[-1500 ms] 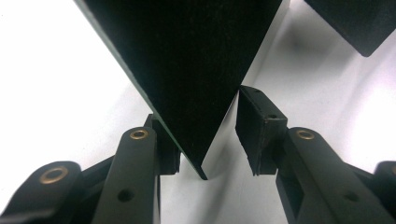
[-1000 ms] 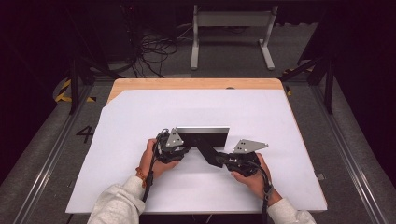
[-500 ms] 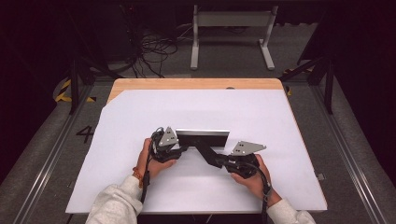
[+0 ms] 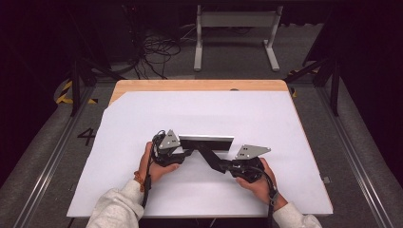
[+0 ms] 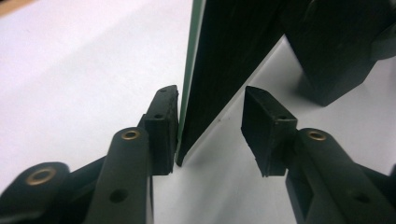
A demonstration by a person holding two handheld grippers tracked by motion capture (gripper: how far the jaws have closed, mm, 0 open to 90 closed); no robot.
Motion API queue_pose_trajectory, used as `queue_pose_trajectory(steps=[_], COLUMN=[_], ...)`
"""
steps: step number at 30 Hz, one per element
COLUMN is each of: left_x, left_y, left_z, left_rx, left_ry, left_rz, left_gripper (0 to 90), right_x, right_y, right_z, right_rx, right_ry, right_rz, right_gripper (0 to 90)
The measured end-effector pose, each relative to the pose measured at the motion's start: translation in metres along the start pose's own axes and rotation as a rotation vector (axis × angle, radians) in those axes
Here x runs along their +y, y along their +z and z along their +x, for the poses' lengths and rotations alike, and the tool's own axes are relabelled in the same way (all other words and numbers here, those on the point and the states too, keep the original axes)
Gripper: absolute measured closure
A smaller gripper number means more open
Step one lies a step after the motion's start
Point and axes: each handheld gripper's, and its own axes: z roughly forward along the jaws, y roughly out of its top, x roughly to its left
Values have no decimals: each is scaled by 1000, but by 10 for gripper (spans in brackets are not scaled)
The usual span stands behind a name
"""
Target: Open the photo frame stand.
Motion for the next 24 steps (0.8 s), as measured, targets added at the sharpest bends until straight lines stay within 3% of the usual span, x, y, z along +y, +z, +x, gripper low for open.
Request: queue_pose_trajectory(steps=[6,24], left_x=[-3,-1], left_y=[10,12], left_z=[0,-6], left_rx=[16,106], left_ry=[-8,69], left_rz=[28,64], left_gripper=[589,662], right_x=[-1,-1], right_y=[-1,-2], right_z=[0,1], right_rx=[0,26], right_ry=[0,21], right_rz=[0,-9], right_gripper=[847,864])
